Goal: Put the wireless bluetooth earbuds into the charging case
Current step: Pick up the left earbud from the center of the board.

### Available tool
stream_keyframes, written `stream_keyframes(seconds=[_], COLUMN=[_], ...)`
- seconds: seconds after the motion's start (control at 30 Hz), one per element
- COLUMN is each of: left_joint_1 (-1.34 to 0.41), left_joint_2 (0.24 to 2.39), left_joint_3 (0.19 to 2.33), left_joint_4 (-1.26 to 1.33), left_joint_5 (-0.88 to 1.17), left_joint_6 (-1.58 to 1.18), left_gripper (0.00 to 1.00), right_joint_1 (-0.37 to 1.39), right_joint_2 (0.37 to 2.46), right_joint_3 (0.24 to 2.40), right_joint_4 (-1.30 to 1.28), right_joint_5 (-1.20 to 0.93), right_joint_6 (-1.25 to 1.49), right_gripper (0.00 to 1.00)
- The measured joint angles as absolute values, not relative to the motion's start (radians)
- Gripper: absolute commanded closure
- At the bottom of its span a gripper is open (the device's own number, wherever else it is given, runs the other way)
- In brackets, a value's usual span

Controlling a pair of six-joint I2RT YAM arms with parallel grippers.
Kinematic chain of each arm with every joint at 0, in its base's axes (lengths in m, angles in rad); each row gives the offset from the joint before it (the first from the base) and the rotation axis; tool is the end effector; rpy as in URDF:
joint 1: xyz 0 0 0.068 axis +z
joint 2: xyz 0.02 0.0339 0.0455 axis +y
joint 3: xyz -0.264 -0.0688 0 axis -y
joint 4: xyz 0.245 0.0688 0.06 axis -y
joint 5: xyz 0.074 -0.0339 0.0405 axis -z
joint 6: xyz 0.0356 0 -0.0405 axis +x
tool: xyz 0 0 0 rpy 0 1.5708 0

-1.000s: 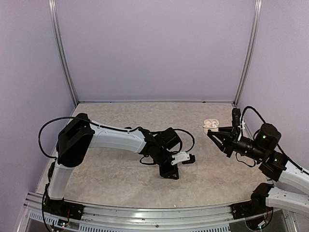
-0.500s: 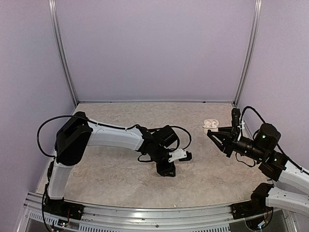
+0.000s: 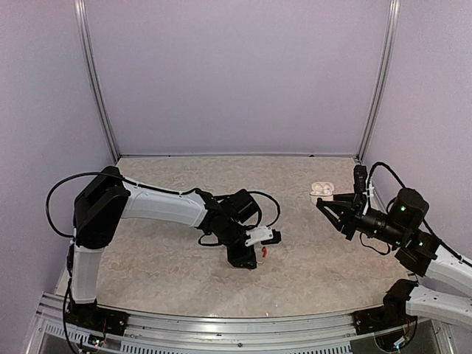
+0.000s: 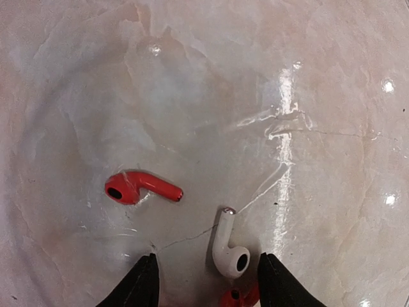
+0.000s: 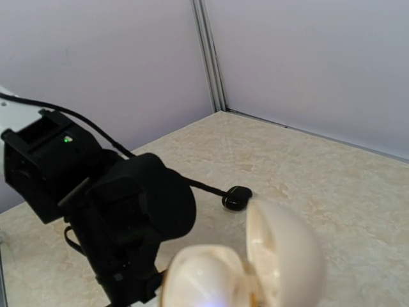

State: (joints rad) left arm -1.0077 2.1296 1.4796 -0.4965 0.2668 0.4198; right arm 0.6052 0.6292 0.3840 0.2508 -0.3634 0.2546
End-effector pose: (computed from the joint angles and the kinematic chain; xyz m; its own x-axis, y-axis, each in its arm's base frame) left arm 0.2248 -0.3736 0.1381 -0.0882 0.8762 -0.4739 0.9960 0.0723 -0.0516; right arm 0.1294 0.1049 0.2682 -0.2031 0.1457 -0.9683 -0.7987 0.5474 0.2499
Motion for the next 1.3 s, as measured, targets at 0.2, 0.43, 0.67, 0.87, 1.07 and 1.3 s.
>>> stream_keyframes(seconds=[0.2,0.43,0.67,0.87,1.07,1.3], left_joint_1=[-1.012,-1.022,-1.023,-1.019,-1.020,-1.023], left_joint_2=[2.106,2.060,2.008,2.003,2.003,2.003], left_joint_3=[1.435,1.344,1.229,1.174,1.130,1.105], left_joint_4=[-0.451,-0.342,-0.216,-0.096,0.000,0.052], left_joint_5=[0.196,0.146,0.151,0.180,0.213,0.224], left_joint_6=[0.411,0.400,0.397,0.385,0.363,0.345], left_gripper=[0.64,0.63,0.57,0.58,0.66,0.72], right_joint_1=[0.605,0.605,0.605,0.605,0.605,0.605], right_joint_2=[0.629,0.629,0.627,0.622,0.615,0.611], right_joint_3=[0.384,0.384,0.384,0.380,0.380,0.380], right_joint_4=[0.251,0.251,0.251,0.251,0.250,0.250], right_joint_5=[-0.363,-0.363,-0.363,-0.363,-0.363,-0.363], right_joint_6=[0.255,0.254,0.252,0.252,0.252,0.252], right_gripper=[1.00,1.00,1.00,1.00,1.00,1.00])
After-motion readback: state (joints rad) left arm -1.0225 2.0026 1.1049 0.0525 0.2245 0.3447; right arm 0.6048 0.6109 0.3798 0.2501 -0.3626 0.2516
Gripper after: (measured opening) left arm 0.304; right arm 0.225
